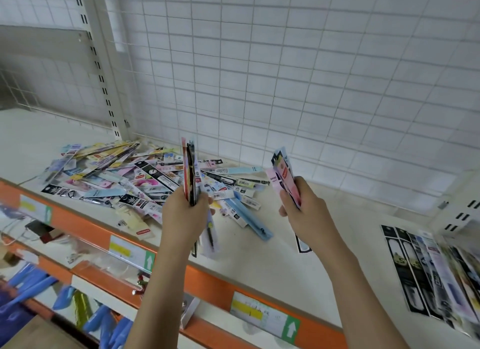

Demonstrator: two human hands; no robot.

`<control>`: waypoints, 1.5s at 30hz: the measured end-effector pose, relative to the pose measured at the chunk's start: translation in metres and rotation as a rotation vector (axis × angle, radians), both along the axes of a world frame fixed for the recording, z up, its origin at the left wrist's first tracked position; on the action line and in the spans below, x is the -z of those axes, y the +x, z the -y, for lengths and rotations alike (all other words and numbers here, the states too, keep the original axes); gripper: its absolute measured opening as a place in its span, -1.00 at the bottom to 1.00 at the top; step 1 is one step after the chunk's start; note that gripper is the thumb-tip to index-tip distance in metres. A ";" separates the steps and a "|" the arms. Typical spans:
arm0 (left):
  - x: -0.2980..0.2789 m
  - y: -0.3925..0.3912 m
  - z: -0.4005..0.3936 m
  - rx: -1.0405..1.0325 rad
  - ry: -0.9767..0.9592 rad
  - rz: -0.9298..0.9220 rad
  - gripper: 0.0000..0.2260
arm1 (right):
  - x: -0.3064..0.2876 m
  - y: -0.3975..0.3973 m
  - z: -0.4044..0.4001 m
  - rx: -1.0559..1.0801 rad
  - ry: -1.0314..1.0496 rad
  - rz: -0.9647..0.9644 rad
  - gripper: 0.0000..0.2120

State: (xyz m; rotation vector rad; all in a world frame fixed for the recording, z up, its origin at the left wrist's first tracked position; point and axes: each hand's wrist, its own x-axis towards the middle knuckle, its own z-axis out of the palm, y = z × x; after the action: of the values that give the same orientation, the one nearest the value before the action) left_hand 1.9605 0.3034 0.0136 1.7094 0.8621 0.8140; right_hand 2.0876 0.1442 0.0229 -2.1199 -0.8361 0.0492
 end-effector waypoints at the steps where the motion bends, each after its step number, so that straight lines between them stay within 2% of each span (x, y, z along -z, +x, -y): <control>1: -0.002 0.000 -0.004 -0.023 0.013 -0.021 -0.82 | 0.001 0.000 -0.003 -0.020 -0.004 -0.001 -0.98; 5: -0.016 0.003 -0.025 -0.095 0.078 -0.078 -0.90 | 0.000 -0.002 -0.015 -0.043 0.021 -0.021 -0.97; 8: -0.028 0.010 -0.053 -0.198 0.174 -0.209 -0.80 | -0.001 -0.004 -0.022 -0.030 0.013 -0.005 -0.89; 10: -0.030 0.018 -0.072 -0.245 0.194 -0.380 -0.68 | 0.000 -0.004 -0.025 -0.002 -0.023 -0.002 -0.78; 12: -0.028 0.027 -0.088 -0.228 0.236 -0.556 -0.62 | 0.003 -0.002 -0.028 0.019 -0.083 0.001 -0.73; 15: -0.020 0.036 -0.101 -0.180 0.276 -0.722 -0.59 | 0.008 0.001 -0.033 0.034 -0.157 0.013 -0.80; 18: -0.017 0.042 -0.104 -0.178 0.297 -0.803 -0.54 | 0.010 0.005 -0.037 0.027 -0.210 0.059 -0.87; 22: -0.015 0.045 -0.108 -0.126 0.245 -0.866 -0.60 | 0.009 0.008 -0.039 -0.017 -0.232 0.038 -0.83; 27: -0.013 0.047 -0.109 -0.086 0.211 -0.846 -0.79 | 0.012 0.012 -0.046 -0.073 -0.304 0.030 -0.82; 29: -0.015 0.047 -0.108 -0.063 0.219 -0.834 -0.78 | 0.014 0.014 -0.052 -0.067 -0.335 0.043 -0.79; 32: -0.019 0.041 -0.107 -0.008 0.169 -0.748 -0.77 | 0.017 0.017 -0.065 -0.068 -0.368 0.057 -0.75; 34: -0.018 0.036 -0.107 0.003 0.140 -0.670 -0.90 | 0.018 0.018 -0.075 -0.082 -0.386 0.073 -0.71; 35: -0.019 0.033 -0.104 0.005 0.117 -0.617 -0.97 | 0.018 0.018 -0.079 -0.093 -0.389 0.082 -0.70; 37: -0.021 0.026 -0.102 0.008 0.036 -0.487 -0.81 | 0.018 0.018 -0.089 -0.122 -0.392 0.103 -0.68; 38: -0.021 0.023 -0.101 0.007 -0.002 -0.413 -0.80 | 0.018 0.018 -0.094 -0.136 -0.392 0.110 -0.68; 41: -0.023 0.009 -0.094 -0.045 -0.079 -0.177 -0.97 | 0.013 0.017 -0.113 -0.170 -0.365 0.067 -0.74; 43: -0.022 0.001 -0.088 -0.090 -0.135 -0.025 -0.84 | 0.008 0.016 -0.130 -0.197 -0.353 0.019 -0.84; 45: -0.020 -0.005 -0.083 -0.117 -0.171 0.082 -0.82 | 0.005 0.014 -0.149 -0.228 -0.356 0.012 -0.81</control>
State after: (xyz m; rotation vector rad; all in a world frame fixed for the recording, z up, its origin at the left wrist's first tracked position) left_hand 1.9551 0.3869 0.0340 1.4777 0.9545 0.8581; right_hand 2.1014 0.2929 0.0178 -2.3415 -1.1424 0.3265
